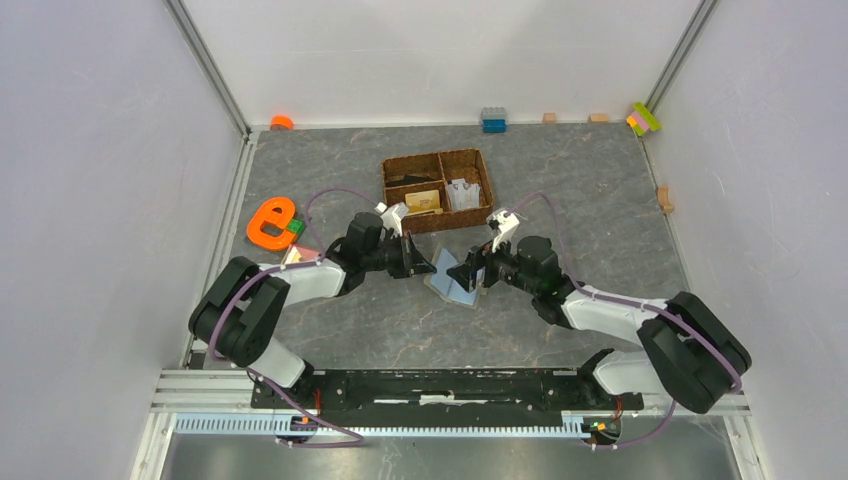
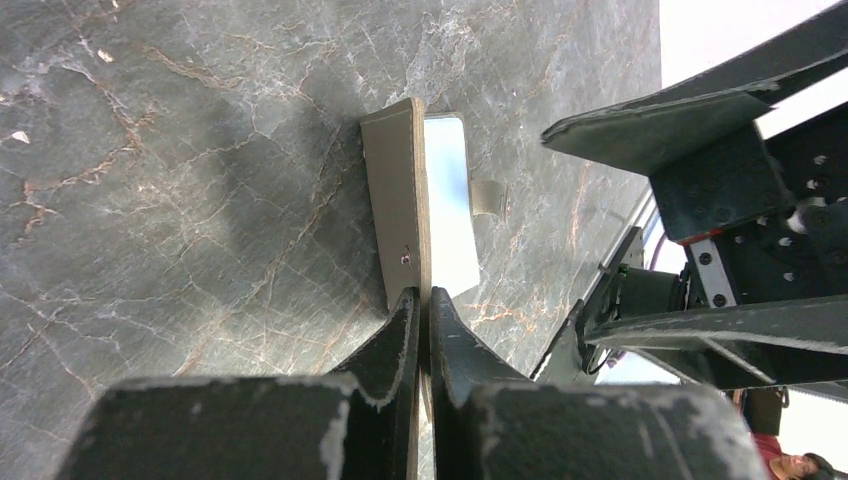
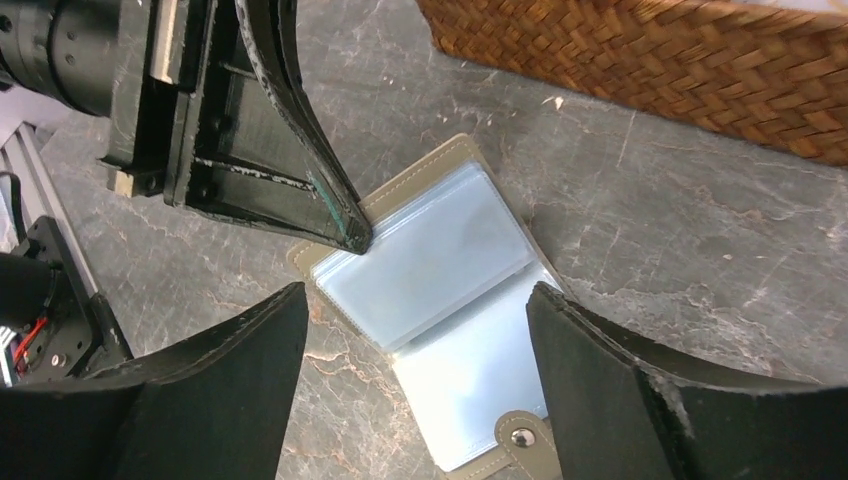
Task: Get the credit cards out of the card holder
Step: Remove the credit card from the card holder.
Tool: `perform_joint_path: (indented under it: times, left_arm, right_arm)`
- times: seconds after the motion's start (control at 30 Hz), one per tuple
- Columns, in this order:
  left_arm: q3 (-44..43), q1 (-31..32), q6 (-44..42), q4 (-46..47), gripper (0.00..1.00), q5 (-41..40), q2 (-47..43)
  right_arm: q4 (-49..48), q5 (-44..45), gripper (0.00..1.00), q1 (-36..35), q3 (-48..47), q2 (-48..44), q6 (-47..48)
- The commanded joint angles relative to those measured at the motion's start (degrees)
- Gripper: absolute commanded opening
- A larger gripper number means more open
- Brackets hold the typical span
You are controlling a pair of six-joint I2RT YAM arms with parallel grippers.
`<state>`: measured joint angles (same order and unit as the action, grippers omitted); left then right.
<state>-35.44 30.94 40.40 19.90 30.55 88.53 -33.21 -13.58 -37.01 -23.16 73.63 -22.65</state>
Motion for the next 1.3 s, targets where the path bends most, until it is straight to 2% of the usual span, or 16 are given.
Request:
perform_joint_path:
  times: [0.0,0.2,0.3,0.4,0.47,0.63,0.77,1.1,1.17,1.27]
  left_arm:
    - [0.09,0.04,2.09,3.20,0.06,2.05,-1.35]
    - [0.16,0.00,2.75,4.61,0.07,3.49,-0.58]
    - [0.04,0.09,3.10,5.04,0.07,4.14,-0.06]
    - [-0.45,0.42,3.45,5.12,0.07,4.87,0.75]
    - [-0.74,0.70,3.59,5.15,0.07,5.13,1.20]
    - [-0.95,1.15,3.72,5.15,0.07,5.39,1.64]
    - [-0.88,1.17,3.28,4.49,0.07,4.52,0.79]
    - [-0.89,1.16,-0.21,-1.09,0.07,-0.72,-3.75]
    - [-0.93,1.14,-0.24,-1.09,0.07,-0.59,-4.03]
    - [-0.81,1.18,-0.09,-0.68,0.07,0.03,-3.99]
  right_arm:
    - [-3.10,-5.62,0.86,-0.80,-2.36,4.80,0.91]
    - [-3.90,-7.13,0.88,-1.04,-4.25,11.96,0.12]
    - [-3.76,-6.96,0.94,-1.04,-4.80,13.24,0.14]
    - [-3.46,-6.98,0.95,-1.12,-5.38,13.80,0.19]
    - [-3.24,-6.84,0.94,-1.13,-5.73,14.45,0.23]
    - [-2.33,-6.57,0.80,-1.17,-6.63,16.06,-0.03]
    - [4.20,-1.18,0.71,-1.13,-8.57,17.16,0.65]
    - [12.25,11.33,0.70,-1.12,-9.81,14.87,0.96]
    - [12.31,11.24,0.70,-1.13,-9.80,14.52,1.23]
    - [8.03,5.97,0.75,-1.14,-7.95,12.68,2.24]
